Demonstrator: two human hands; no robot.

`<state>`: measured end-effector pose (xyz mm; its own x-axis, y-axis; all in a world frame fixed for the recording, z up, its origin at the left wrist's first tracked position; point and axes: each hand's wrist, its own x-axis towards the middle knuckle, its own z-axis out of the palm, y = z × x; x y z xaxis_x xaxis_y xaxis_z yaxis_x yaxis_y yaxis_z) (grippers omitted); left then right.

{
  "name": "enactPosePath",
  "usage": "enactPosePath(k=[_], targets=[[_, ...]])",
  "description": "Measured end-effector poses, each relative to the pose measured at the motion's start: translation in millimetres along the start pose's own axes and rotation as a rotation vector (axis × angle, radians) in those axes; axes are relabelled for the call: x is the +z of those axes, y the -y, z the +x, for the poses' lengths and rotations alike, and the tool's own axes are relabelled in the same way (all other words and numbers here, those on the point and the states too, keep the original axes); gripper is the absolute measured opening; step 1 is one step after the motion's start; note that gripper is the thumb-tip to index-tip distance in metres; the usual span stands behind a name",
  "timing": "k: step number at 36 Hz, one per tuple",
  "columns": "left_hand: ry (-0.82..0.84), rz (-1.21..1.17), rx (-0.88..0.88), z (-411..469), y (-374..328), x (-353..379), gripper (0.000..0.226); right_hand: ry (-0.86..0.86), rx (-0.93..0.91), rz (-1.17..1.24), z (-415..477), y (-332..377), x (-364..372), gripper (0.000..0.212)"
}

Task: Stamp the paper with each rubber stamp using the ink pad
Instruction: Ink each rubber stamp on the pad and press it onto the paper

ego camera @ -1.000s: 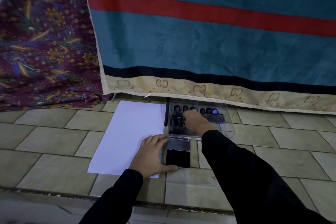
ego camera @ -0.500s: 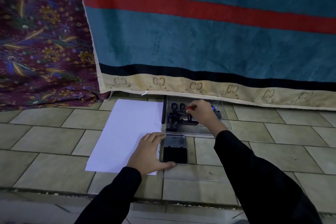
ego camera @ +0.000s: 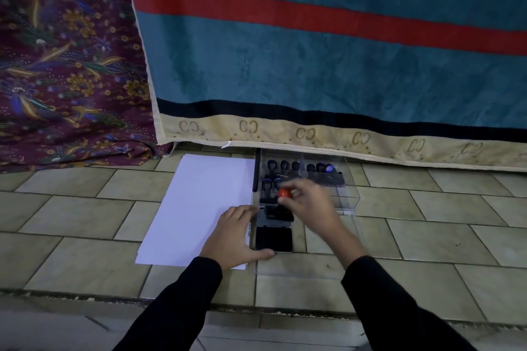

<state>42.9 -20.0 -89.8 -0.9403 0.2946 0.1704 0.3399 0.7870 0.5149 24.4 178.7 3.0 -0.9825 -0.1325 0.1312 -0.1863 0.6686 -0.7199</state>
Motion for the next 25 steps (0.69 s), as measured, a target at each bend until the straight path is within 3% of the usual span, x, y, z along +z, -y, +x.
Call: enactPosePath(k=[12,25], targets=[[0.000,-0.010,0.003,1.6,0.1,1.1,0.102,0.052,-0.184,-0.081,-30.9,-5.2,23.6,0.030],[-0.004,-0.011,0.008,2.1,1.4,1.6,0.101,0.057,-0.158,-0.091,-36.4,-3.8,25.3,0.027]])
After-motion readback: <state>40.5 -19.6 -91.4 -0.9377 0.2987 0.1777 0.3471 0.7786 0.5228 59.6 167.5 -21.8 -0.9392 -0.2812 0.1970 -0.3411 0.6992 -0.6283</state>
